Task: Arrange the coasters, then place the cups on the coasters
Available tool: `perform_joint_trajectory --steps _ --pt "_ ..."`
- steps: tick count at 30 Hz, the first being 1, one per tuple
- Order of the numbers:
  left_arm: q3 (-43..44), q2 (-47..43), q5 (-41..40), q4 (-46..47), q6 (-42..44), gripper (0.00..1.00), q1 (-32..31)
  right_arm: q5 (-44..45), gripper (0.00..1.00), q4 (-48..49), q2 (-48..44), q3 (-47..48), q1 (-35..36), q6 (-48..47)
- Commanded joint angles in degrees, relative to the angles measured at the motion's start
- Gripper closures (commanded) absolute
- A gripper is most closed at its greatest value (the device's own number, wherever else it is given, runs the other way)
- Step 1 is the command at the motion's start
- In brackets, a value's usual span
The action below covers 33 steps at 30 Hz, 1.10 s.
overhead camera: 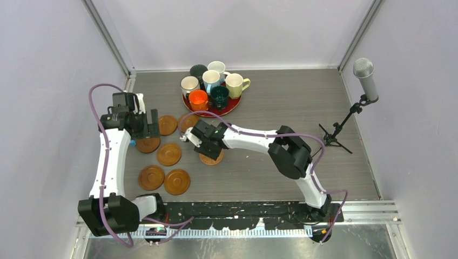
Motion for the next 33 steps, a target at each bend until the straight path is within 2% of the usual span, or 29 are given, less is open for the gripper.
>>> perform_joint_trajectory --steps 1,11,18,29,33 --pt "1.98 -0.99 -0.77 -0.21 0.19 0.00 0.42 3.99 0.66 0.39 -0.42 -1.11 -3.27 2.50" --pt "1.24 -1.95 0.67 0.96 1.47 0.00 0.34 5.29 0.68 -3.35 -2.41 -6.03 -19.49 1.35" --pt "1.72 -1.84 3.93 0.81 4.08 0.00 0.35 7.28 0.69 -5.16 -1.27 -5.34 -31.59 -2.18" --pt "4.71 0.86 7.29 -0.73 4.99 0.00 0.37 10.61 0.70 -5.94 6.31 4.19 -46.49 -7.48" --pt "5.38 1.61 7.89 -0.60 5.18 0.00 0.35 11.19 0.70 -5.96 9.61 9.77 -49.51 -7.81"
